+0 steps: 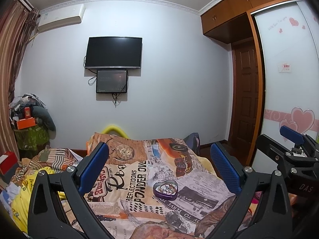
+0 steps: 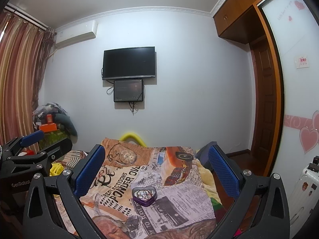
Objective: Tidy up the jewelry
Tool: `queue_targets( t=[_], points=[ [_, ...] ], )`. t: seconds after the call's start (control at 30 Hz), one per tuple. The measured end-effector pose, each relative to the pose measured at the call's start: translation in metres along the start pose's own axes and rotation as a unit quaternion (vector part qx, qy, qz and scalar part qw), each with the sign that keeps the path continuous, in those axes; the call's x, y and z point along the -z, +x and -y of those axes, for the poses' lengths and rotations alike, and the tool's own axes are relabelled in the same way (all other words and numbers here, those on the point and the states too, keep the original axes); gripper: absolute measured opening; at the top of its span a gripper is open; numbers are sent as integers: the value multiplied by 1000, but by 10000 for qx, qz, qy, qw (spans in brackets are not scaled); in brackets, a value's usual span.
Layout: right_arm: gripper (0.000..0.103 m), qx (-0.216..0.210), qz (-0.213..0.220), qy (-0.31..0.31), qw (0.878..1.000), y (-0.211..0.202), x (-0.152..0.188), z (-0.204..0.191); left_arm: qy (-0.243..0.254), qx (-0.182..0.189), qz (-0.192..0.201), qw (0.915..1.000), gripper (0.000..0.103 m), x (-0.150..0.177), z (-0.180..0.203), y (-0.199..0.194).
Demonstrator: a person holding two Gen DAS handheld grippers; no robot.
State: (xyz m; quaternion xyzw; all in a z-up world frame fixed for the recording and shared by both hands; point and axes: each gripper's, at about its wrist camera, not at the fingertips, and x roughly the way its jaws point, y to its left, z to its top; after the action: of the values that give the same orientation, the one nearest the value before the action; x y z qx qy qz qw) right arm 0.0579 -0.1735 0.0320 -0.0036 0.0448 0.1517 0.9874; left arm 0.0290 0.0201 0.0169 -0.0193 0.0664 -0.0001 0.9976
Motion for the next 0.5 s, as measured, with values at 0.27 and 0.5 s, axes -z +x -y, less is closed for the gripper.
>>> queue_targets(
  t=[0.27,0.5],
  points=[
    [103,41,-40,-12,10000,2,2,-1,-36,30,-55,10000,102,1,-2,4],
    [103,59,-60,6,10000,3,2,0,-80,84,-91,9999,102,1,-3,6]
  ],
)
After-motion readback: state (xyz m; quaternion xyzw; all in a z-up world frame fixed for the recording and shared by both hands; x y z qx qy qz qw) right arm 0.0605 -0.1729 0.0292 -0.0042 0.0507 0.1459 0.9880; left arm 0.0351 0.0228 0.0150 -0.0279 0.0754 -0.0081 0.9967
